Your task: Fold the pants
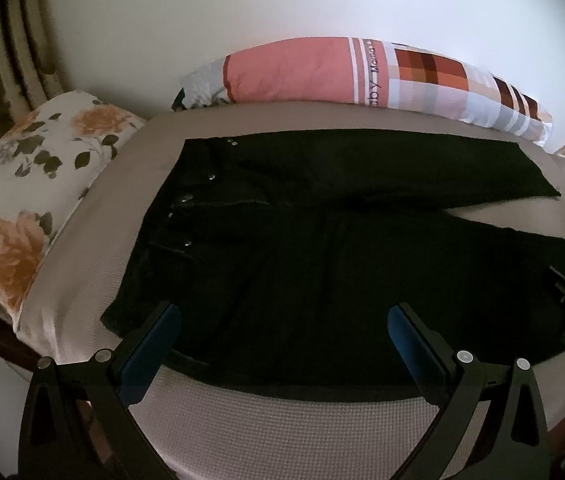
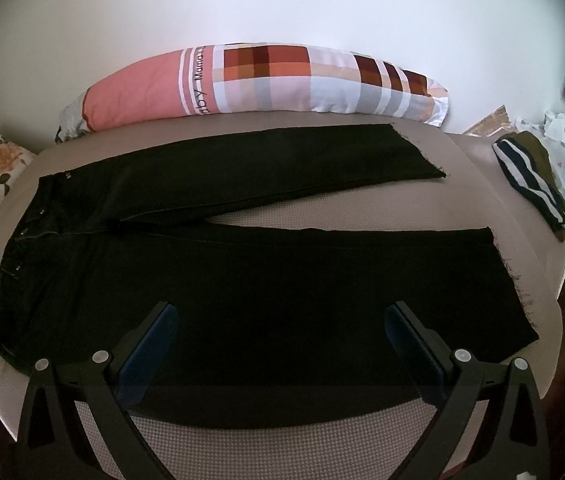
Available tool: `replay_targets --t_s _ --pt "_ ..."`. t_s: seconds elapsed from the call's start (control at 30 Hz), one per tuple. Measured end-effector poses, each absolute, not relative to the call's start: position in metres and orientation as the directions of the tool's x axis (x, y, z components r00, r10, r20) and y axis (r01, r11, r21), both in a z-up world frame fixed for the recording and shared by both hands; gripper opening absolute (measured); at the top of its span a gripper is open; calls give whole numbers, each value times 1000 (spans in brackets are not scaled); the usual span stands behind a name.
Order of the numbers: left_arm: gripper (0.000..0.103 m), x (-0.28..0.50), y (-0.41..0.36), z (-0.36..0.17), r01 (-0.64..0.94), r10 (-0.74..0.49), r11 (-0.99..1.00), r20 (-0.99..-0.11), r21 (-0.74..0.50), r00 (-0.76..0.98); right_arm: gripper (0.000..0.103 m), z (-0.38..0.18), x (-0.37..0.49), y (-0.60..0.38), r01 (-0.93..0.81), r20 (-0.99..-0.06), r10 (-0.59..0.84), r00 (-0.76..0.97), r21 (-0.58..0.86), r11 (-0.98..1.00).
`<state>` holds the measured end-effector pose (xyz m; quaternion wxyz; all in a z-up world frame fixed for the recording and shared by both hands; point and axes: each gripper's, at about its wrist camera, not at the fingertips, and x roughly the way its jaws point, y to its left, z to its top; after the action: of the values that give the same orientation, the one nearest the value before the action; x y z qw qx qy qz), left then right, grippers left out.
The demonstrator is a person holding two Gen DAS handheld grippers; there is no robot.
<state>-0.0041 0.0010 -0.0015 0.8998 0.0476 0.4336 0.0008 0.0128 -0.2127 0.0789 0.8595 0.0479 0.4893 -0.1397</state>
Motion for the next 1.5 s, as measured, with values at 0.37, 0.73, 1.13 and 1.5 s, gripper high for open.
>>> replay_targets --t_s 0.37,0.73,1.13,1.5 --pt "102 -5 10 3 15 60 996 -770 90 635 103 80 14 -212 280 -853 -190 486 -54 958" --pt "102 5 18 -1 12 64 996 -778 91 625 103 78 15 -210 263 -858 -176 483 -50 963" --pt "102 25 26 -11 34 36 997 -780 74 625 103 67 20 -207 260 -874 -123 471 4 966" --pt "102 69 53 -17 4 47 998 -783 63 620 103 58 55 -205 237 -891 -54 451 61 970"
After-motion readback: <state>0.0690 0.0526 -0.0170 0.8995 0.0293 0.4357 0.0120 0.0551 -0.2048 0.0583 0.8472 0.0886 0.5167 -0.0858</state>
